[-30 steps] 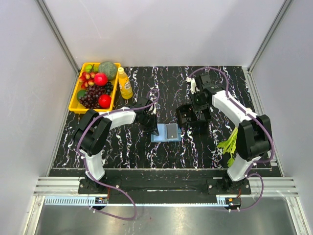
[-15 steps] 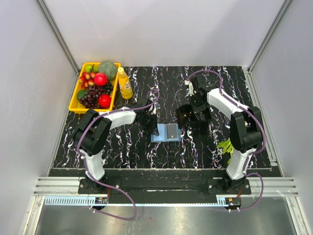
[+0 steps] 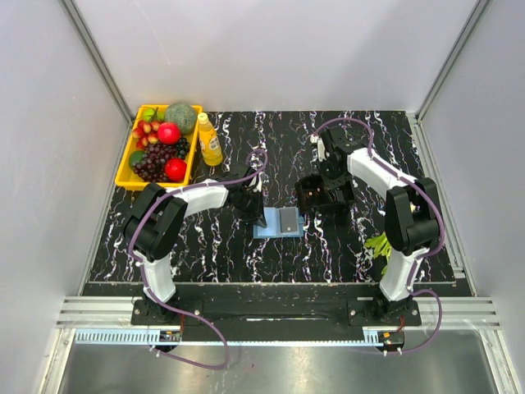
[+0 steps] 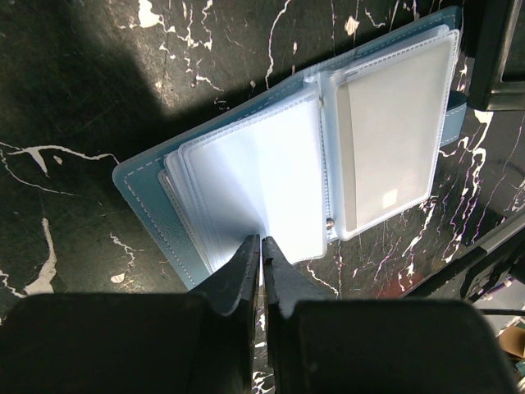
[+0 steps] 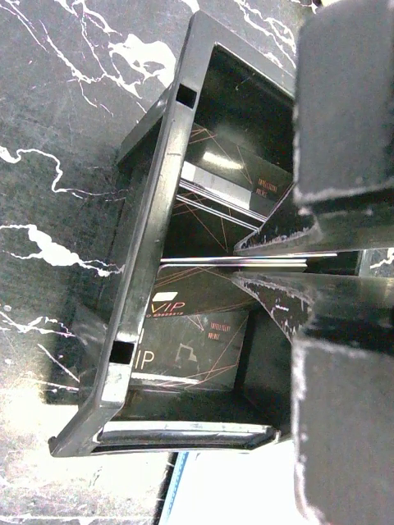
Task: Put the credit cards into the card holder
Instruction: Pick up the credit card from the storage box.
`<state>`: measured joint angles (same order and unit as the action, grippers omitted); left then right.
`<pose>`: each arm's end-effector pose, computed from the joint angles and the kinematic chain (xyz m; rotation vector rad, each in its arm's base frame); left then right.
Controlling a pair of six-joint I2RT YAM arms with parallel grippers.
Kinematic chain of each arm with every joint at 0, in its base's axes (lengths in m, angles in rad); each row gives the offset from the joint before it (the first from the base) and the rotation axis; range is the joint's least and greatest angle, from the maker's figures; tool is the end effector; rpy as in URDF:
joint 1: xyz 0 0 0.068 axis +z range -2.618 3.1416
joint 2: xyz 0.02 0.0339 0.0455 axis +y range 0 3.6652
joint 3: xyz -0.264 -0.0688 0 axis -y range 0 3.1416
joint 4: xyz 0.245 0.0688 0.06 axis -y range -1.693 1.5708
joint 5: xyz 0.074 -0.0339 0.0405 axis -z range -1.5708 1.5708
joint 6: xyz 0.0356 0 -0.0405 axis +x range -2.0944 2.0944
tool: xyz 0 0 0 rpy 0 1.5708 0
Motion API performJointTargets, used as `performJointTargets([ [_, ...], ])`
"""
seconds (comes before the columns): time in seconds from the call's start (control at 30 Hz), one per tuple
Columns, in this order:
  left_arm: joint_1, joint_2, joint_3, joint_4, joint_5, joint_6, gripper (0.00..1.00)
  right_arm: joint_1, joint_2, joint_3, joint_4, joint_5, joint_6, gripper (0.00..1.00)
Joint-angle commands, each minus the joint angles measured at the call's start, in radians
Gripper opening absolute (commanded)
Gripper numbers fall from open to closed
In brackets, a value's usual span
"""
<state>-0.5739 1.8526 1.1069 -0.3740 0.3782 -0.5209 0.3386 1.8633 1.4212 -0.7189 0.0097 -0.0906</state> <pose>0.2958 -0.2069 0.1486 0.2001 2.8385 -0.8041 0.3651 0.1282 0.2152 -0.5794 2.6711 0.0571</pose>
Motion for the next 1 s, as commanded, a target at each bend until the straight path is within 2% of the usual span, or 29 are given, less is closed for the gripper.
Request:
performJointTargets([
  [0.0, 0.005, 0.011, 0.019, -0.002, -0.038, 0.009, 0.09, -0.012, -0.052, 0.009, 0.012, -0.007, 0.000, 0.18],
  [0.03, 0.005, 0.011, 0.018, -0.002, -0.038, 0.010, 0.09, -0.013, -0.053, 0.005, 0.010, -0.007, 0.002, 0.18],
  [0.1, 0.005, 0.011, 0.016, -0.002, -0.036, 0.009, 0.09, -0.019, -0.053, 0.001, 0.012, -0.045, 0.002, 0.02],
  [0.23, 0.006, 0.013, 0.016, -0.002, -0.036, 0.010, 0.09, -0.021, -0.067, -0.008, 0.018, -0.034, 0.009, 0.06],
  [0.37, 0.005, 0.013, 0.015, -0.002, -0.038, 0.009, 0.09, -0.029, -0.079, -0.007, 0.019, -0.016, 0.009, 0.00],
  [0.6, 0.005, 0.010, 0.016, -0.002, -0.038, 0.007, 0.09, -0.035, -0.185, -0.013, 0.056, 0.053, 0.026, 0.00],
  [0.8, 0.005, -0.003, 0.008, -0.002, -0.047, 0.007, 0.09, -0.042, -0.262, -0.021, 0.065, 0.036, 0.077, 0.00],
  [0.97, 0.005, -0.013, 0.002, 0.000, -0.056, 0.004, 0.09, -0.050, -0.322, -0.047, 0.096, -0.071, 0.185, 0.00],
])
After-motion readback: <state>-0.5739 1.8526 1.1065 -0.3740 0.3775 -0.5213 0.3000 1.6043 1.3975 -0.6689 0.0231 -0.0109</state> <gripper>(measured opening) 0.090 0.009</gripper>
